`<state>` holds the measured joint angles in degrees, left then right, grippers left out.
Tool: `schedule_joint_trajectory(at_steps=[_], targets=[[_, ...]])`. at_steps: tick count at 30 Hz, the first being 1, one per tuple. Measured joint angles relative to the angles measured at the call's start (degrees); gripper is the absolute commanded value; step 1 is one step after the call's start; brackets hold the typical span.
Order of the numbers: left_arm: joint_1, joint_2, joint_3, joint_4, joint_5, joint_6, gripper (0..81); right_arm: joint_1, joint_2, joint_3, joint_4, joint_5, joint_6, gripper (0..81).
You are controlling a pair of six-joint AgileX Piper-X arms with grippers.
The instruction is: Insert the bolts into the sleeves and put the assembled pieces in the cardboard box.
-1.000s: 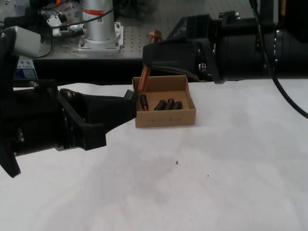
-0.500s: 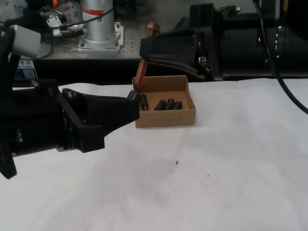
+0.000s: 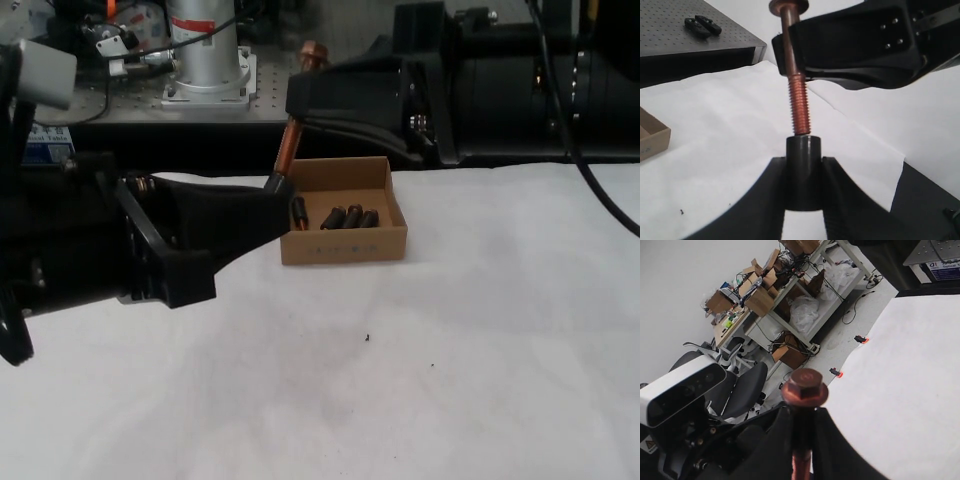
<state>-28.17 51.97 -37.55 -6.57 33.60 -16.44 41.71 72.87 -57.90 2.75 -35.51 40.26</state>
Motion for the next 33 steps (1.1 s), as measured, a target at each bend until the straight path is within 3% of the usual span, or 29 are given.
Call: schedule_joint_trajectory(at_steps=[12,24,33], targets=[[0.0,0.0,0.0,-0.5,-5.6,0.0,0.6,0.3,0.0,0.0,-0.4,-0.1,0.0,2.8],[0.1,-0.3,0.0,-4.4,-6.4,0.0,0.6,0.3,0.0,0.0,-0.4,-0.1,0.0,2.8],[0.1,-0.3,0.0,4.7,-6.4,3.9,0.6,-0.2,0.0,0.0,-0.4,-0.3,-0.8,2.8]])
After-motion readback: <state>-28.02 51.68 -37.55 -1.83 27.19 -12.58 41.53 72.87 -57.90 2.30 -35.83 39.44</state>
